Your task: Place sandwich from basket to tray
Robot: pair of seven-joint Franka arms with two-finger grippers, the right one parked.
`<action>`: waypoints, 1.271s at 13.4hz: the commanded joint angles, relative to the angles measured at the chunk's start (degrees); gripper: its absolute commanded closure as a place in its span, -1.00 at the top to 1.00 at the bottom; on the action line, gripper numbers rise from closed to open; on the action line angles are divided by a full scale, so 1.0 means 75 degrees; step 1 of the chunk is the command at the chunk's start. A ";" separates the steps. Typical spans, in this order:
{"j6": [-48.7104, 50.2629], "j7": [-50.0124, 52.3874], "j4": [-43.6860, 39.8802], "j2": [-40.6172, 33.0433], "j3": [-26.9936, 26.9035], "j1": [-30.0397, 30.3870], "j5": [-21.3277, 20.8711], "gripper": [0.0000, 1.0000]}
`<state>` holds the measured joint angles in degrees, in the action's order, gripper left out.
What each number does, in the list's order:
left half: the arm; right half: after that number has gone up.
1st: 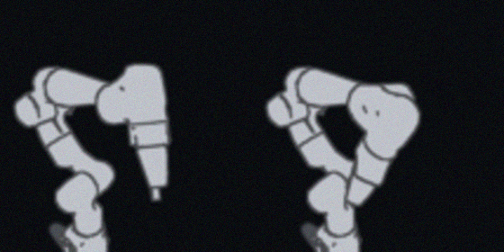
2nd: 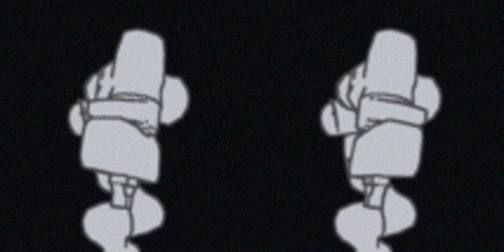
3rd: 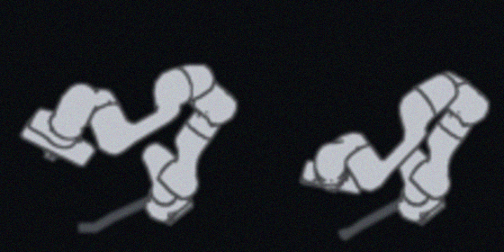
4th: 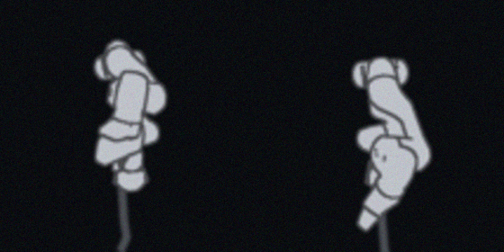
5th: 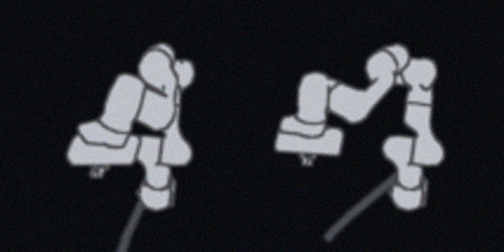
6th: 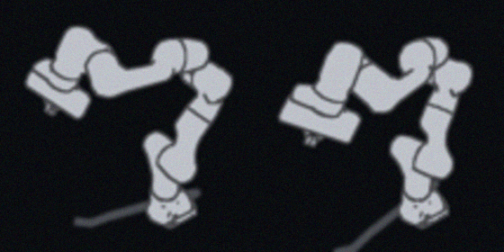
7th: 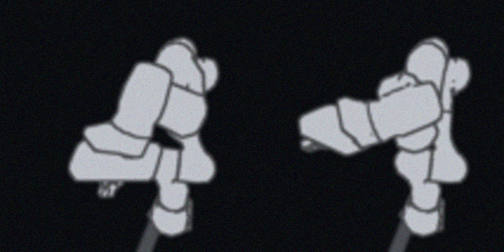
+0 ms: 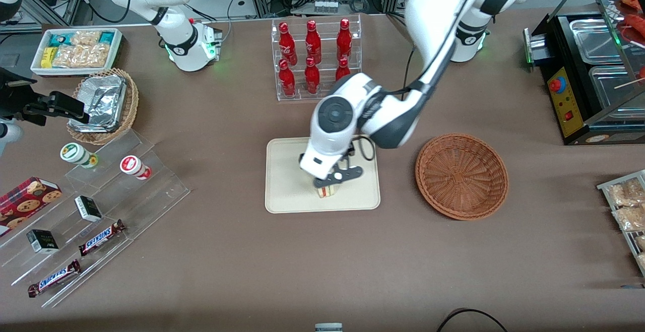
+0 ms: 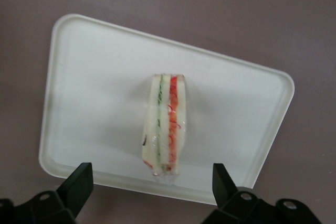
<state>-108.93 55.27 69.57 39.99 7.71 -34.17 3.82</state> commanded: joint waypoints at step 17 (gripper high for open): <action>0.1876 -0.6854 0.3520 -0.4065 -0.0278 0.3886 0.0089 1.00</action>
<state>-96.54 5.82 92.42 14.22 5.15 -7.06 4.34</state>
